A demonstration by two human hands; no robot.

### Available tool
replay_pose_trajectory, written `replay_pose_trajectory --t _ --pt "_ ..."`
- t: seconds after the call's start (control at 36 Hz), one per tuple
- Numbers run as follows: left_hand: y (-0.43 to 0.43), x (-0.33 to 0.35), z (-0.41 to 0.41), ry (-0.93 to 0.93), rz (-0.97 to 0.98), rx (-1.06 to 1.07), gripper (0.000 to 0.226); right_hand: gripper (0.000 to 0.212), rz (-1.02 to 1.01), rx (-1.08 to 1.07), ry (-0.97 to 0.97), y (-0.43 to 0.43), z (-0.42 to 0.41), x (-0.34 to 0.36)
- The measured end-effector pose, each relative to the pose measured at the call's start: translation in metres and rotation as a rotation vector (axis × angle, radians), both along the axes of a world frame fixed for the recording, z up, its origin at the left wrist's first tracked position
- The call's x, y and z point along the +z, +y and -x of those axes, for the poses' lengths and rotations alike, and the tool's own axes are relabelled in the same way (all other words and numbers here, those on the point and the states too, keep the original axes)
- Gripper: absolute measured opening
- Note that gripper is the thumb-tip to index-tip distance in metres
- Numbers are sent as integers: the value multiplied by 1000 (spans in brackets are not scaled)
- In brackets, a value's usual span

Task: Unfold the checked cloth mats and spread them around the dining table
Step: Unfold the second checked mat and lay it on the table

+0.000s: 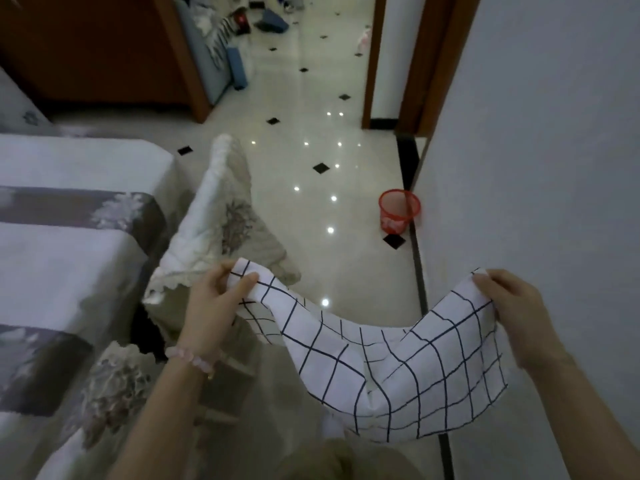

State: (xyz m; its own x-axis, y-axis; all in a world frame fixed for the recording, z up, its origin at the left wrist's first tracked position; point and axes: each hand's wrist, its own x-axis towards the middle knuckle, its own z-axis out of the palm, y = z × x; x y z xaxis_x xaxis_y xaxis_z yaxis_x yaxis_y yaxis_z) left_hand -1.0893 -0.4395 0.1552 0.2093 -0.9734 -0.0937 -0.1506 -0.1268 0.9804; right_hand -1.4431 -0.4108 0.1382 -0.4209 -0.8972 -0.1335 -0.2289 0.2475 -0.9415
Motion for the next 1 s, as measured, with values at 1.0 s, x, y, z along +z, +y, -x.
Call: replay_pose_trajectory --t 1.0 --pt "-118 81 -197 -66 249 1364 13 14 129 1289 -338 -527 -409 94"
